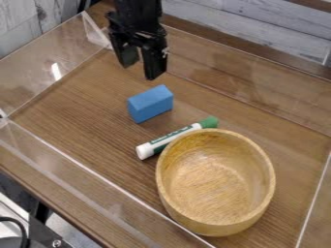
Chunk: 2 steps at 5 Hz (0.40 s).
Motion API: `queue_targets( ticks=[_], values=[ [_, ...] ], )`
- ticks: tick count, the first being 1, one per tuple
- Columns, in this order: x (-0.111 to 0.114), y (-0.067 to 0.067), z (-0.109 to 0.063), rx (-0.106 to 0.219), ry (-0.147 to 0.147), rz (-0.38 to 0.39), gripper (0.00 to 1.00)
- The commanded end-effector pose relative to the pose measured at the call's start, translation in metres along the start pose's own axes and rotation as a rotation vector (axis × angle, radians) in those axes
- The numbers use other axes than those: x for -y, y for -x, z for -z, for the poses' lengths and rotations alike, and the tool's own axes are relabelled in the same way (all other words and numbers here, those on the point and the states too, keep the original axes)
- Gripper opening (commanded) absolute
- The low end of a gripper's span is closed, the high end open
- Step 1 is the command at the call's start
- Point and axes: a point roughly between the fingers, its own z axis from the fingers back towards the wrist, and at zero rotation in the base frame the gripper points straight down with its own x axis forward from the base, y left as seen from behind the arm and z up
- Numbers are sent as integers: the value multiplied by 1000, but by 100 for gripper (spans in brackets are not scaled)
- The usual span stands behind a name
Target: Remove the blue block from inside the brown bowl and put it on the table
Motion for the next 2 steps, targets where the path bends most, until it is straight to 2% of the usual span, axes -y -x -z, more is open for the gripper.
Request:
queue_targets(
  ticks=[1,2],
  values=[
    [-4,-8,-15,50,-26,6,100],
    [-9,-8,-20,59,-22,14,100]
  ],
)
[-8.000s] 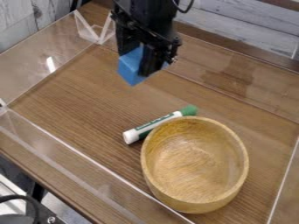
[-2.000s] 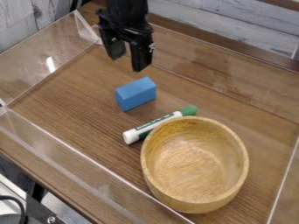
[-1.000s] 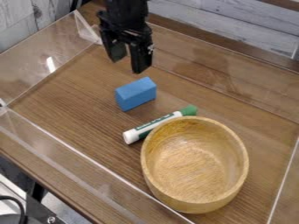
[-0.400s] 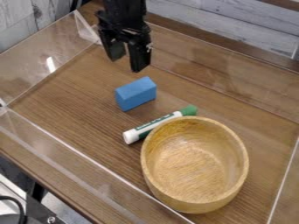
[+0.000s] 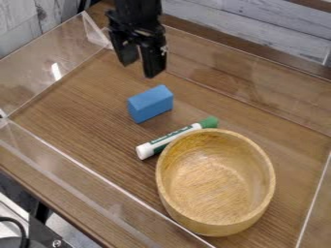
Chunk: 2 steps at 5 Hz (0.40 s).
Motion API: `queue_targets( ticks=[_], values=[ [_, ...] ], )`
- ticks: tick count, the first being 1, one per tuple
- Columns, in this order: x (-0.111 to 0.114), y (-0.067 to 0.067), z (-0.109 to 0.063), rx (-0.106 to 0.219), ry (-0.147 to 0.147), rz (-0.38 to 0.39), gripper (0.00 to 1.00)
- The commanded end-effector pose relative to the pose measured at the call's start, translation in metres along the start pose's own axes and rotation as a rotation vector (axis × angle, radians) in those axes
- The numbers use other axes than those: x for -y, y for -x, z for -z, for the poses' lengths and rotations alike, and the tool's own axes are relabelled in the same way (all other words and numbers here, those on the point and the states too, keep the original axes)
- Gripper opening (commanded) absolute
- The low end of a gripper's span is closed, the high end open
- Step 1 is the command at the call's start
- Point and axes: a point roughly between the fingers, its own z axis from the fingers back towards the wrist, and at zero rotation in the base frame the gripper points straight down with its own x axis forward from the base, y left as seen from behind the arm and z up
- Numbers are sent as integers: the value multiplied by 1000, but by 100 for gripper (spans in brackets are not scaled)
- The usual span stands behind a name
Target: Remove the blue block from inside the brown bowl and put it on the table
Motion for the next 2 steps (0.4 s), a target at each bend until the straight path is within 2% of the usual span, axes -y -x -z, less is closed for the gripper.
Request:
queue_targets(
  ticks=[1,2],
  values=[
    [-10,-8,-20,62,-30,21,100],
    [-16,-7,-25,74,-35,29,100]
  ],
)
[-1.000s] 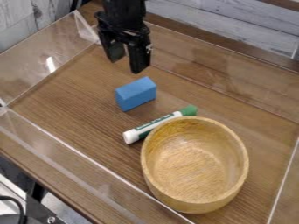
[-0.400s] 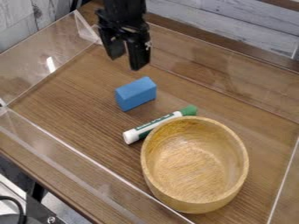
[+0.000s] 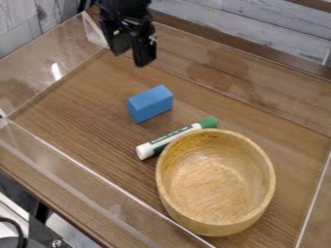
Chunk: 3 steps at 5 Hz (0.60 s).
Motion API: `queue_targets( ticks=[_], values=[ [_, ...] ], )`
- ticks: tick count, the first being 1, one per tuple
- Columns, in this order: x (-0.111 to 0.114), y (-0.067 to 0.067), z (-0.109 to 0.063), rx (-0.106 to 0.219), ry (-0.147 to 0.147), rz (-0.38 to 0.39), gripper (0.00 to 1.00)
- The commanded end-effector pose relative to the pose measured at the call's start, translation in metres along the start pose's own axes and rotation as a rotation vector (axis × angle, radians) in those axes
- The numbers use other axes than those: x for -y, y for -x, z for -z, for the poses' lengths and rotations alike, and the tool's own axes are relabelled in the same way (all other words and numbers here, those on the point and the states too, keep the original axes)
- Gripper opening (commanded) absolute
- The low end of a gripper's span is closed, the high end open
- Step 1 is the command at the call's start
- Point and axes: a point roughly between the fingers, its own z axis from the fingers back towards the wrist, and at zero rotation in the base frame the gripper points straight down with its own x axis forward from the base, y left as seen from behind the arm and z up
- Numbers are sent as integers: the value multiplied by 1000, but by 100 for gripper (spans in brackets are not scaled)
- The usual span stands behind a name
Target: Remove the blue block from inside the brown bowl and put it on the table
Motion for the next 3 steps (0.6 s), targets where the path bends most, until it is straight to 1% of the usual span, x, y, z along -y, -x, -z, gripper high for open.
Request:
queue_targets(
  ticks=[1,2,3],
  values=[
    [-12,-11,-14,70,-42,15,100],
    [-20,-16,-10,89,-46,22,0],
    [-30,-22,-5,110,-48,30,0]
  ],
)
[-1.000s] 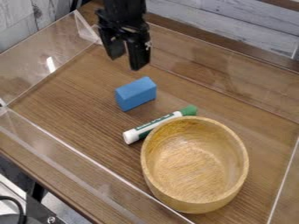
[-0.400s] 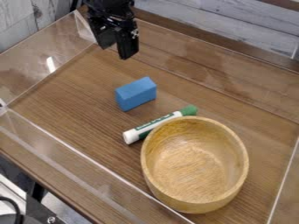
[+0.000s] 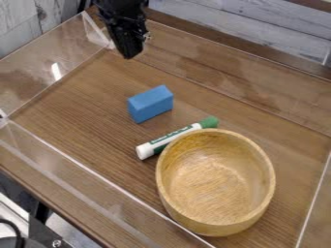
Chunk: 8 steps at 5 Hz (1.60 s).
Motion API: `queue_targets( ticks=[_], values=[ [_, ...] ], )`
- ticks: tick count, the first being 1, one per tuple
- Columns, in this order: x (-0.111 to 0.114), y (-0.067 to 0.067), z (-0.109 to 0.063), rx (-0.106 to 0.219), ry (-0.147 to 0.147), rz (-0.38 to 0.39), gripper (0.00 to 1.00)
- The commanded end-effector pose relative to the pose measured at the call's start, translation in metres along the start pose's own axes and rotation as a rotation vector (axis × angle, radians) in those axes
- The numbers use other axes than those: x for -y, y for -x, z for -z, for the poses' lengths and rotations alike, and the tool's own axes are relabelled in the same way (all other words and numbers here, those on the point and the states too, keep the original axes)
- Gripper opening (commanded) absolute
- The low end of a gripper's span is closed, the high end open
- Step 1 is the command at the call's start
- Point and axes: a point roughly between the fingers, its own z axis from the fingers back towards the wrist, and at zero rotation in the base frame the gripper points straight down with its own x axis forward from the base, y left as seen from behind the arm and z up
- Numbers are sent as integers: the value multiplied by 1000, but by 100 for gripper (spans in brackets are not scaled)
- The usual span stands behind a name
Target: Remove the blue block from inside the brown bowl and put it on the table
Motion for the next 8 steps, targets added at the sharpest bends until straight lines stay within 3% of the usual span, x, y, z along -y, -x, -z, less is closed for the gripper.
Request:
queue_targets(
  ticks=[1,8],
  values=[
    [-11,-13,-15,67,-45,14,0],
    [-45,-28,9,168,-48,34,0]
  ],
)
